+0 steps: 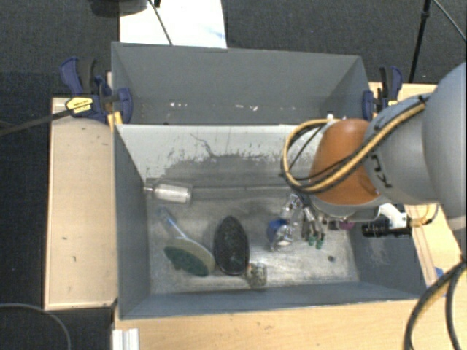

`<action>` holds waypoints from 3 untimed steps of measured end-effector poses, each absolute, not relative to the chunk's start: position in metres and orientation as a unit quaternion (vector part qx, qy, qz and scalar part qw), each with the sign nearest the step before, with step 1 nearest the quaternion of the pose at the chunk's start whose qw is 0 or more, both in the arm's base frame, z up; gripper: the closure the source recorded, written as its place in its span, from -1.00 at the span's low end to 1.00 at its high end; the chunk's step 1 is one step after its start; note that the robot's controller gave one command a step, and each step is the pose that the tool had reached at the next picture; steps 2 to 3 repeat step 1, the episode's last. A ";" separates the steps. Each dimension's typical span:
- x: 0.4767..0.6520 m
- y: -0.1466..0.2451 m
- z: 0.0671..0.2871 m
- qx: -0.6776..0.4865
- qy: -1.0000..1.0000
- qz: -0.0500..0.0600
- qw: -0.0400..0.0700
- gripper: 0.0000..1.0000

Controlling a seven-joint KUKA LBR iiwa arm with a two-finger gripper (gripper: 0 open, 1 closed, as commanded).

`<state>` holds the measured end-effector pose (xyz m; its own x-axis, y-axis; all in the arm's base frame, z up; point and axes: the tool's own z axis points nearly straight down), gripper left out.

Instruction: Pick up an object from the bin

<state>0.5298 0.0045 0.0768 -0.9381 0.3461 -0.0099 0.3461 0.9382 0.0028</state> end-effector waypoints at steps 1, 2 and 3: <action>0.550 -0.050 0.276 0.148 0.989 0.000 0.006 1.00; 0.550 -0.050 0.276 0.148 0.989 0.000 0.006 1.00; 0.550 -0.050 0.276 0.148 0.989 0.000 0.006 1.00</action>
Offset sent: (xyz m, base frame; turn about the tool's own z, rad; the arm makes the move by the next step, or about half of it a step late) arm 0.0180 -0.0528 0.1932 -0.0596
